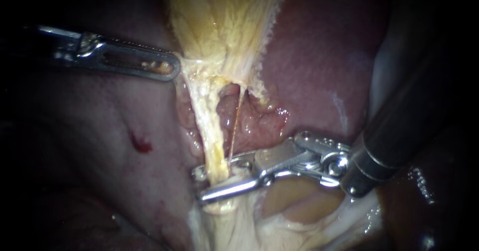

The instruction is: Clipping first clip left tube

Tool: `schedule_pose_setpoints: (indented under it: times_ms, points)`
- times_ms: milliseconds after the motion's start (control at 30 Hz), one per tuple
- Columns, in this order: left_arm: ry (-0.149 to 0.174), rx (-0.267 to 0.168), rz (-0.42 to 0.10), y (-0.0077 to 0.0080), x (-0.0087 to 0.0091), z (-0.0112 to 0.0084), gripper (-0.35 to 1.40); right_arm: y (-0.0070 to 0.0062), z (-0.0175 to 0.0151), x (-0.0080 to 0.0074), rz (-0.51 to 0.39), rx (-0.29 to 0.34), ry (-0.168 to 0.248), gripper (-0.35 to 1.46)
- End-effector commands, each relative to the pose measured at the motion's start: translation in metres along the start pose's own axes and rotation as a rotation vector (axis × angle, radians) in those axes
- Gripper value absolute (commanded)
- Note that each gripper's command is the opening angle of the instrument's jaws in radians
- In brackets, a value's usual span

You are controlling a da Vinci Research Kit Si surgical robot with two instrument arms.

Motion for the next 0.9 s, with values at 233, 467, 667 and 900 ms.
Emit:
schedule_pose_setpoints:
  times_ms: [233,467,667,900]
  points:
    - [0.0,0.0,0.0,0.0,0.0,0.0,-0.35,0.0,0.0,0.0,-0.006,0.0,0.0,0.2]
    - [0.0,0.0,0.0,0.0,0.0,0.0,-0.35,0.0001,0.0001,0.0,-0.029,0.0,0.0,0.37]
    - [0.0,0.0,0.0,0.0,0.0,-0.0001,-0.35,0.0006,0.0004,-0.0001,-0.049,-0.028,0.011,0.5]
    - [0.0,0.0,0.0,0.0,0.0,-0.0001,-0.35,0.0006,0.0001,-0.0002,-0.078,-0.027,0.01,0.5]
